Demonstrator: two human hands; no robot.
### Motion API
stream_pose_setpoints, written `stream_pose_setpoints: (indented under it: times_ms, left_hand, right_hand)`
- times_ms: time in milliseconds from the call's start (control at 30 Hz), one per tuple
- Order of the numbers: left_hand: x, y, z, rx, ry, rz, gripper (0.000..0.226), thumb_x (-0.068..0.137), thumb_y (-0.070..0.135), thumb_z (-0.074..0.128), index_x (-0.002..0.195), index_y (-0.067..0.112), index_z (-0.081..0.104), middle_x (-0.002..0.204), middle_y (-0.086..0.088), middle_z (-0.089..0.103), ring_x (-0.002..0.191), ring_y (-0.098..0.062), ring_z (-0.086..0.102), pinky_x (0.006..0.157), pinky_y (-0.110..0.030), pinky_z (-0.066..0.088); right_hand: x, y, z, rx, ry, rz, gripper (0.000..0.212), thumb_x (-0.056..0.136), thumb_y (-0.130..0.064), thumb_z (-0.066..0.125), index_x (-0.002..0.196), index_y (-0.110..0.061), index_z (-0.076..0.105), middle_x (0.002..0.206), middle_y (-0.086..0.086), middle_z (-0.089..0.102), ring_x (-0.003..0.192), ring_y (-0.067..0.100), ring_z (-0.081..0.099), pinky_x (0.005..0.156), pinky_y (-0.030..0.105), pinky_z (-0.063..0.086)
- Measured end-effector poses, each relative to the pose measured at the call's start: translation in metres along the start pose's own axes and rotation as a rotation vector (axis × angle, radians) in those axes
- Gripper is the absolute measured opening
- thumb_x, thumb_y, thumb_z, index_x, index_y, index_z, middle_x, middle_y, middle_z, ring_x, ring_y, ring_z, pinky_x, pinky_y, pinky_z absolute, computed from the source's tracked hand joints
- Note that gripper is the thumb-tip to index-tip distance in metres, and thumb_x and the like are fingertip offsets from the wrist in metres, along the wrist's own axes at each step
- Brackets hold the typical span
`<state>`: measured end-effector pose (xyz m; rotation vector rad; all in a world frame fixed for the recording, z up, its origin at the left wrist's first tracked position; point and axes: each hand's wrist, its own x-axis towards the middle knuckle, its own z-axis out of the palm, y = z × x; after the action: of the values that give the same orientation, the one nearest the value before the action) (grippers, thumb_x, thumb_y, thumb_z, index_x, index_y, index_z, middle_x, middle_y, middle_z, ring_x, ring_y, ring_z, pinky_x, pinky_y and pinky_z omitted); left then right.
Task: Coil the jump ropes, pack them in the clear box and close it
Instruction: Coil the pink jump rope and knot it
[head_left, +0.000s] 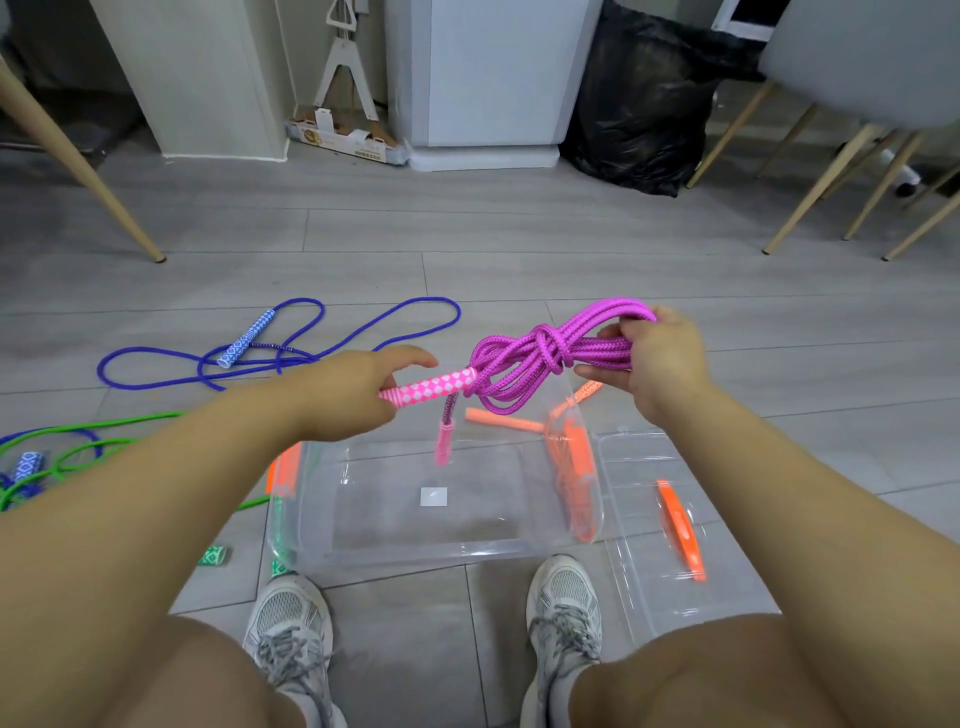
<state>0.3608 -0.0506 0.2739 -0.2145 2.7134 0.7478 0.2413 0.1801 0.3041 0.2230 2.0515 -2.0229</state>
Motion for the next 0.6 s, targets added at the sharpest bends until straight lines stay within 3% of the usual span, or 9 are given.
stream_pose_setpoints:
  times_ms: [100,200,333,433,500,600]
  left_hand:
    - [0.001,0.007,0.004,-0.058,0.01,0.023,0.042,0.092,0.023,0.051,0.126,0.046,0.044,0.092,0.001,0.058,0.078,-0.019,0.054,0.075,-0.032,0.045]
    - [0.002,0.014,0.006,-0.02,0.012,0.032,0.031,0.092,0.046,0.051,0.123,0.044,0.047,0.093,0.006,0.054,0.09,-0.017,0.053,0.079,-0.03,0.042]
    - [0.005,0.014,0.01,0.109,0.001,0.01,0.026,0.096,0.033,0.048,0.122,0.034,0.051,0.103,0.002,0.057,0.088,-0.018,0.05,0.074,-0.028,0.039]
    - [0.007,0.013,0.012,0.158,0.032,0.01,0.021,0.095,0.016,0.046,0.114,0.018,0.054,0.111,-0.003,0.057,0.094,-0.022,0.052,0.073,-0.027,0.037]
    - [0.005,0.012,0.012,0.103,0.039,0.005,0.016,0.093,0.012,0.045,0.106,0.017,0.051,0.105,-0.004,0.055,0.09,-0.022,0.05,0.071,-0.028,0.036]
    - [-0.002,0.011,0.009,0.024,0.059,0.022,0.008,0.092,0.018,0.047,0.098,0.021,0.043,0.08,0.001,0.052,0.073,-0.021,0.048,0.062,-0.031,0.034]
  right_hand:
    - [-0.003,-0.001,0.004,0.008,-0.022,0.005,0.02,0.096,-0.001,0.041,0.08,-0.007,0.051,0.073,0.009,0.051,0.05,0.022,0.062,0.046,0.036,0.057]
    - [-0.008,-0.002,0.008,-0.018,-0.068,0.018,0.023,0.096,-0.004,0.041,0.076,-0.006,0.051,0.073,0.009,0.051,0.058,0.025,0.059,0.047,0.036,0.057]
    - [-0.008,0.002,0.008,-0.227,-0.106,-0.033,0.023,0.095,-0.004,0.041,0.075,-0.012,0.049,0.068,0.005,0.052,0.057,0.019,0.056,0.047,0.031,0.054]
    - [-0.004,0.006,0.002,-0.565,-0.137,-0.232,0.028,0.091,-0.003,0.044,0.067,-0.017,0.046,0.062,0.0,0.043,0.057,0.013,0.039,0.05,0.024,0.035]
    - [-0.003,0.008,-0.005,-0.647,-0.189,-0.268,0.021,0.088,-0.005,0.051,0.069,-0.013,0.053,0.061,0.0,0.041,0.055,0.013,0.035,0.053,0.026,0.029]
    - [-0.003,0.009,-0.017,-0.838,-0.243,-0.393,0.006,0.081,-0.007,0.066,0.079,-0.009,0.061,0.068,0.002,0.052,0.064,0.017,0.045,0.061,0.028,0.035]
